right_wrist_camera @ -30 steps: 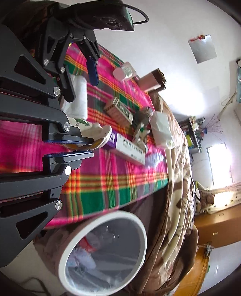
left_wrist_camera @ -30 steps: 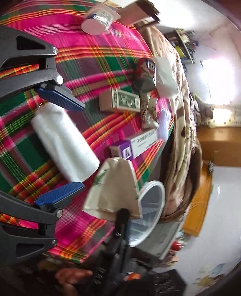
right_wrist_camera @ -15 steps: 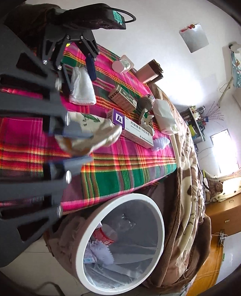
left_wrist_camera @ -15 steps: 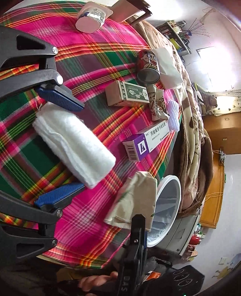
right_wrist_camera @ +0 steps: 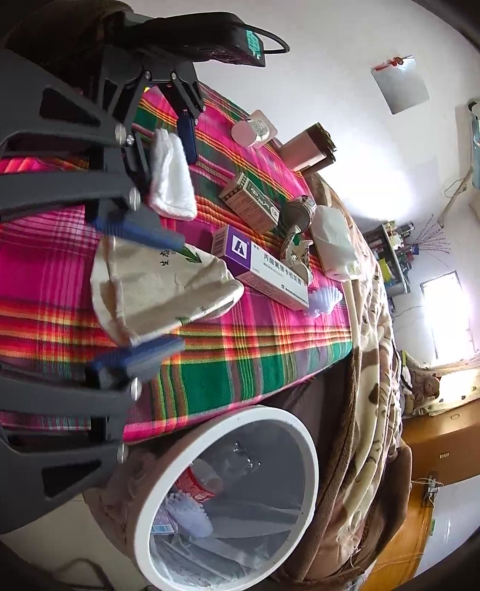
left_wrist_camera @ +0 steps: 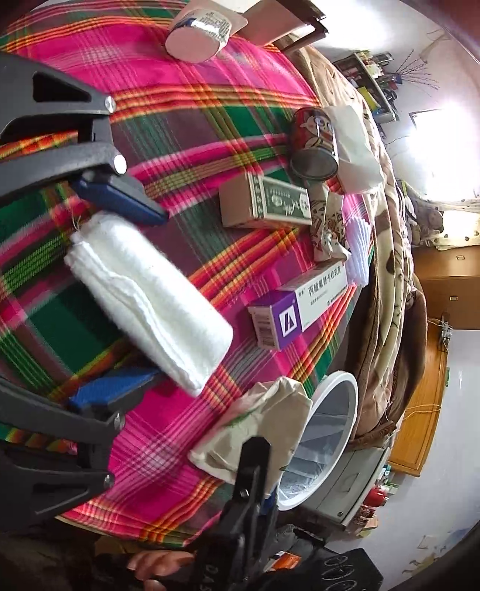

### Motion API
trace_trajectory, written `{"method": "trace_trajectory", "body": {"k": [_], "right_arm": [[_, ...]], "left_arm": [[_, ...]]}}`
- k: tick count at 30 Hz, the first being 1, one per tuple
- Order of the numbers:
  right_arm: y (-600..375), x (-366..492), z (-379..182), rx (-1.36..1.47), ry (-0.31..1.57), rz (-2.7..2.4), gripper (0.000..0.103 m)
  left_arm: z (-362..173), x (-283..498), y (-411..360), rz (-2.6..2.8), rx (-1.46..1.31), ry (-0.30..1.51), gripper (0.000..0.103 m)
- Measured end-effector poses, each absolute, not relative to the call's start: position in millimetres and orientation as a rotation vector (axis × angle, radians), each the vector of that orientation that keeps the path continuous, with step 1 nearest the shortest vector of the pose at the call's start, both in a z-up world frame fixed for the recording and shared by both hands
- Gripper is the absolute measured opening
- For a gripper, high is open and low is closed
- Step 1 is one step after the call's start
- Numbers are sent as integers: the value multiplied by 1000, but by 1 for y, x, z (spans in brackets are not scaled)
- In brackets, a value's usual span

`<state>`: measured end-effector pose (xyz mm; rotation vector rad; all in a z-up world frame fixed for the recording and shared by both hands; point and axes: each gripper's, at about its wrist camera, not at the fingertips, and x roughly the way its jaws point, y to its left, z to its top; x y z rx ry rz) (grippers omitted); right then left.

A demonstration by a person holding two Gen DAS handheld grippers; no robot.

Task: Collect trash
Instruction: 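Grasp the beige paper bag with the right tool while the left tool grasps the white towel, then carry the paper bag and towel into the wastebasket and open both tools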

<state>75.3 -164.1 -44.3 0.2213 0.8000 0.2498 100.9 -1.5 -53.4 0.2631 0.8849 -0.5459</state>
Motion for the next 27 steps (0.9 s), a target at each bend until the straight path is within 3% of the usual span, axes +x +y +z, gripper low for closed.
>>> {"method": "trace_trajectory", "body": {"k": [7,12,27], "right_arm": [[-164,72,-44,227,790,247,13],[-166,71,-42,230,769,236,7],[-178,62,-24,245,691,224,6]], "left_arm": [[-51,104,2,-516,188,890,45],[-48,104,6,-484,141,884,32],[-20,90,-5,-478,95,807,32]]}}
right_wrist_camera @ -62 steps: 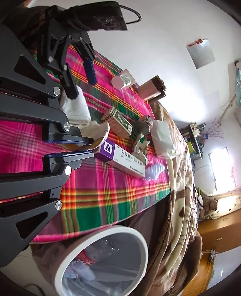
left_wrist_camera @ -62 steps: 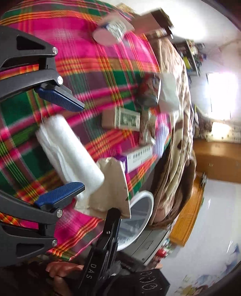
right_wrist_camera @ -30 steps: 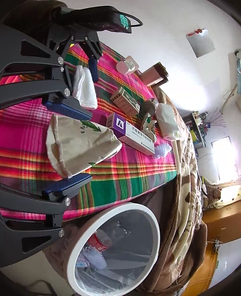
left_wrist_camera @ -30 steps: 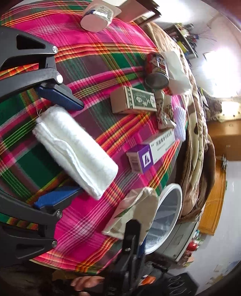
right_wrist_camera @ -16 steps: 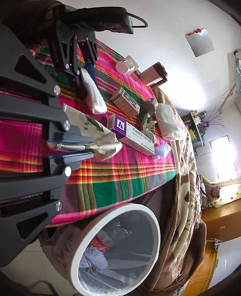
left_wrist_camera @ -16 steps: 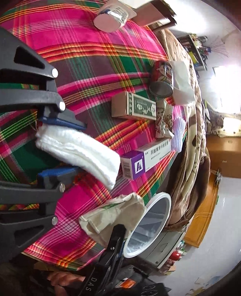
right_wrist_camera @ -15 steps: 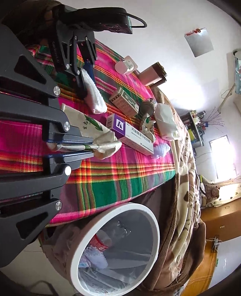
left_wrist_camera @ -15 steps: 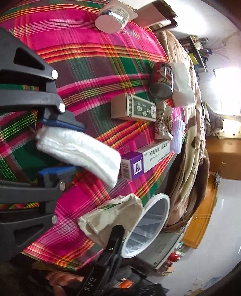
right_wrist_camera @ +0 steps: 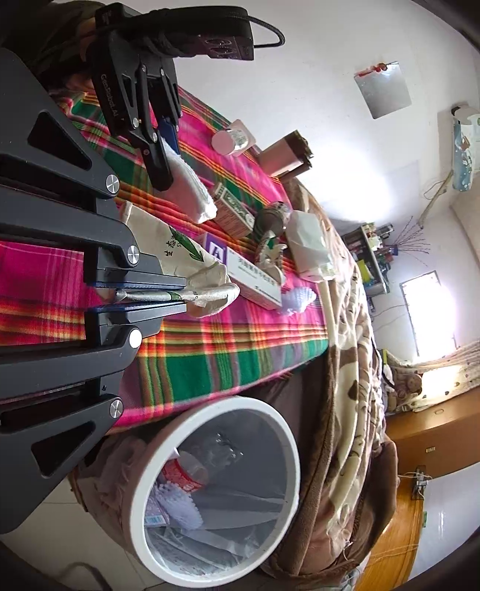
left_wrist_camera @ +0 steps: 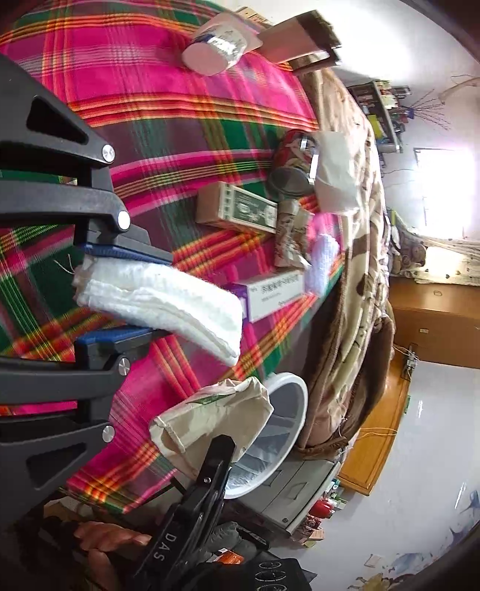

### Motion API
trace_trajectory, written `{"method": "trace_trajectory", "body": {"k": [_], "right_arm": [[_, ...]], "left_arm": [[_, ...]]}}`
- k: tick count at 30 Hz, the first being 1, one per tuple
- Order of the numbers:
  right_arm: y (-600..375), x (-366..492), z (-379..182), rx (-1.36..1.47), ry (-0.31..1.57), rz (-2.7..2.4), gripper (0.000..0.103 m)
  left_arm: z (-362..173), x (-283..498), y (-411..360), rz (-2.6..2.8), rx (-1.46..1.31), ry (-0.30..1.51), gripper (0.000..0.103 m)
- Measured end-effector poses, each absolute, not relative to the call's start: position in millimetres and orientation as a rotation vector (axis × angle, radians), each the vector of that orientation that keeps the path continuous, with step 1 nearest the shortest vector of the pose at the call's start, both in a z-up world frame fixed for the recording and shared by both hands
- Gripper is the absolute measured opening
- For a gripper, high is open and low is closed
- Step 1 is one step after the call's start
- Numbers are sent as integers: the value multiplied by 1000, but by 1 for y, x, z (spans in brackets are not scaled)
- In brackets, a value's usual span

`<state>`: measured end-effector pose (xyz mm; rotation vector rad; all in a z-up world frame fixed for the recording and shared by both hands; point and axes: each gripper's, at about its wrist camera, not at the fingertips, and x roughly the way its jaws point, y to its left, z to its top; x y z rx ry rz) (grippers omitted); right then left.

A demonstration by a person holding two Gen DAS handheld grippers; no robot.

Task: Collect trash
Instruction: 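Carry the paper bag and towel into the wastebasket and open both tools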

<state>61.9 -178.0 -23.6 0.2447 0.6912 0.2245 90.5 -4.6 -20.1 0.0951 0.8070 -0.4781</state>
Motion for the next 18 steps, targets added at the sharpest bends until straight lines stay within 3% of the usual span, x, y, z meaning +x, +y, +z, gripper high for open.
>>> {"method": "trace_trajectory", "body": {"k": [18], "right_arm": [[-238,58,5,288,597,88,6]], "left_arm": [[22,100,-67,-520,87,696,32]]}}
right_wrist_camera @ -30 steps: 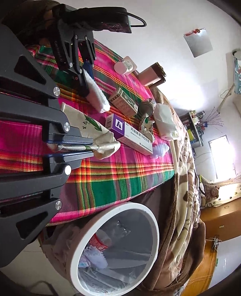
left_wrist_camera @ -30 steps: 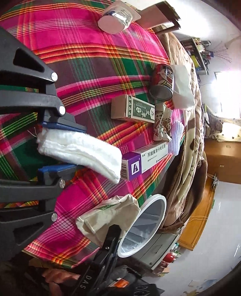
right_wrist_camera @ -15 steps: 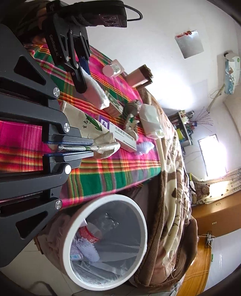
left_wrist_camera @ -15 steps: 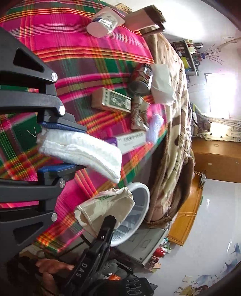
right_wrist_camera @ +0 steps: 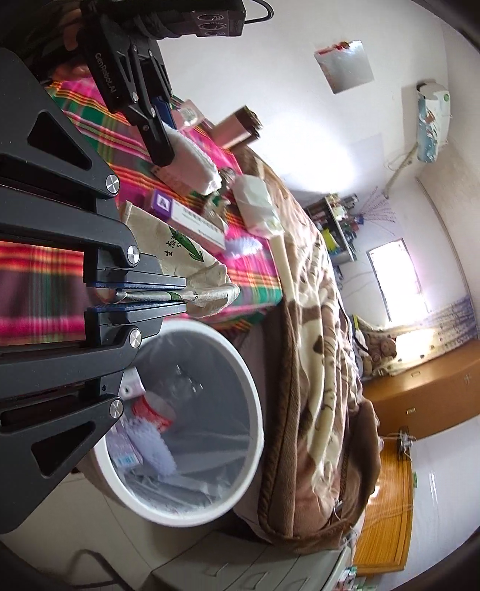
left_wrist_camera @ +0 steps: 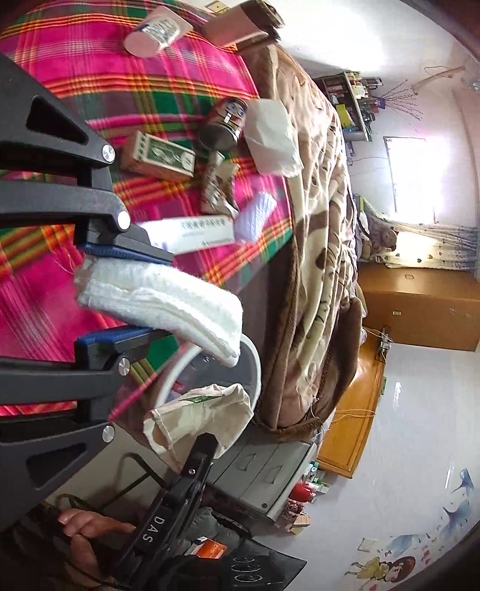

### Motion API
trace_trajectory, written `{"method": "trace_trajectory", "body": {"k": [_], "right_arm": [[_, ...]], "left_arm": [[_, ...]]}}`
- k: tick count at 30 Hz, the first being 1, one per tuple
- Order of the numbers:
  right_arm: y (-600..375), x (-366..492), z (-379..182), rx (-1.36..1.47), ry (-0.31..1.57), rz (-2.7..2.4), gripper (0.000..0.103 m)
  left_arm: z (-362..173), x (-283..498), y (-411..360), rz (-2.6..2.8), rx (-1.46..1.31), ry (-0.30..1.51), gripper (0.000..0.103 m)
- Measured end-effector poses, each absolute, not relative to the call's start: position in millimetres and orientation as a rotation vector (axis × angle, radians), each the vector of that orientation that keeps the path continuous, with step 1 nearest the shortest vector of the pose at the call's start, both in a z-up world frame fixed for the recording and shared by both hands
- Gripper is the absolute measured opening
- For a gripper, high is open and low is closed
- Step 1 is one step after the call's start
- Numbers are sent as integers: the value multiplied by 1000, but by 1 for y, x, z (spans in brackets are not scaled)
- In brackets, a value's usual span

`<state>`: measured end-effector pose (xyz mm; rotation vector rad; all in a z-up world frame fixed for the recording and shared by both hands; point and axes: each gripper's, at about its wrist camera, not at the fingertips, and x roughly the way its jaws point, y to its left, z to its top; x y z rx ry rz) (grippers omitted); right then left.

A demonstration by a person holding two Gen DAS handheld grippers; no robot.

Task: Collect trash
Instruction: 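Carry the paper bag and towel into the wastebasket and open both tools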

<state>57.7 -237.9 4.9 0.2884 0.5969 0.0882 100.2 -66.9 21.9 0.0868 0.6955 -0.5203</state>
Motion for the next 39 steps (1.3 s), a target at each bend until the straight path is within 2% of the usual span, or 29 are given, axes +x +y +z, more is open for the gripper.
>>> {"method": "trace_trajectory", "body": {"k": [25,39], "right_arm": [[-299,67,5,233,596,-179,6],[-320,74,-5,209,637,-260,6]], "left_arm": [[17,127,-177,-628,117,712,32],[9,141,-211,-641,130,747,32]]}}
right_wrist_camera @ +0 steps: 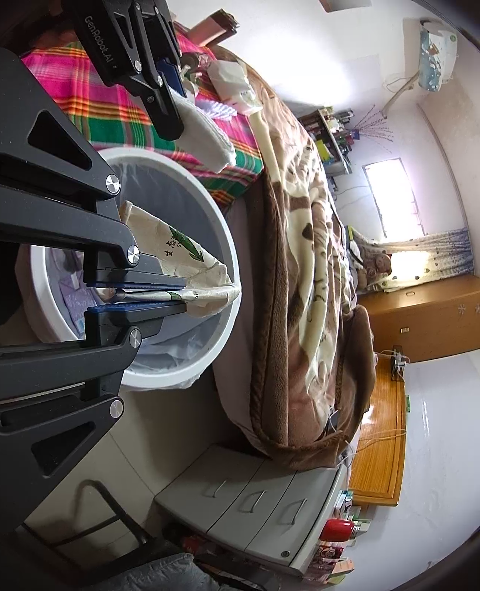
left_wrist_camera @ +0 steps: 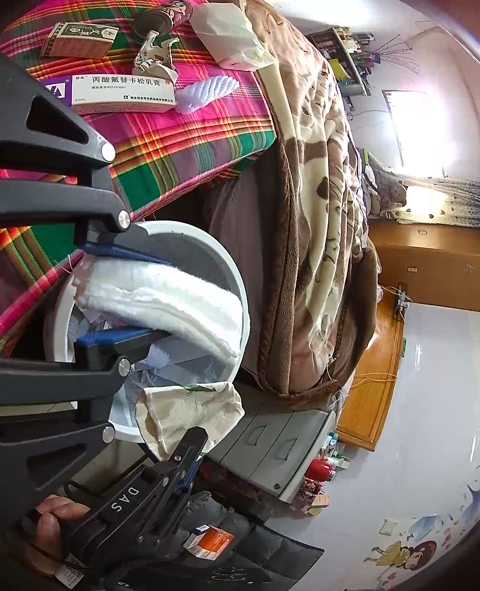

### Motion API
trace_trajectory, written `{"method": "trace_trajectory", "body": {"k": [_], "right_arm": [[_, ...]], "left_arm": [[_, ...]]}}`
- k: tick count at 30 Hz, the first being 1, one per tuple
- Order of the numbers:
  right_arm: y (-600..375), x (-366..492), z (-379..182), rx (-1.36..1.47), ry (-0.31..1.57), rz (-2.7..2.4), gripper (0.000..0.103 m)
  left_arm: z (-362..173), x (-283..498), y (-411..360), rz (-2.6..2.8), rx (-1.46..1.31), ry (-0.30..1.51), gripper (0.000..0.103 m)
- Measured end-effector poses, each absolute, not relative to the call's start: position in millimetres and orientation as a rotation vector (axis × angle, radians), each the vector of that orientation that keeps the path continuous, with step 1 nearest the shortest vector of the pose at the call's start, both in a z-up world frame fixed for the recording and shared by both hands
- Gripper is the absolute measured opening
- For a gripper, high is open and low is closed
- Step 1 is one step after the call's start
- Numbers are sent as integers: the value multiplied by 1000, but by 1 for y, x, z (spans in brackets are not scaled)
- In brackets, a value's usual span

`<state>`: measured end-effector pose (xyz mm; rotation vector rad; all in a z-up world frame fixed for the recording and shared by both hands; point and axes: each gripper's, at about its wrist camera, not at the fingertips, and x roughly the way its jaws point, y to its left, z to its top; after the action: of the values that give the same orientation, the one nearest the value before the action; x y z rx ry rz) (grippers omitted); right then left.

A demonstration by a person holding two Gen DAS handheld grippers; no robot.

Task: Collect trash
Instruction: 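Carry the paper bag and towel into the wastebasket and open both tools, then move both tools back over the bed toward the medicine boxes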

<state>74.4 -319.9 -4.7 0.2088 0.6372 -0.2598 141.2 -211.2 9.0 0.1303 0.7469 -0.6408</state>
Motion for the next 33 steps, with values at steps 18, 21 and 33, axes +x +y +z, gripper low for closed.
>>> {"method": "trace_trajectory", "body": {"k": [18,21,33], "right_arm": [[-322,76,-4,209,669,-278,41],[-319,76,-2,206,662,-275,41],[-293,71,8,213,625,-226,46]], "left_arm": [[16,138,-204,-658,112,733,64],[19,136,-197,-644,113,718,65],[29,124,-156,-586,79,682,69]]}}
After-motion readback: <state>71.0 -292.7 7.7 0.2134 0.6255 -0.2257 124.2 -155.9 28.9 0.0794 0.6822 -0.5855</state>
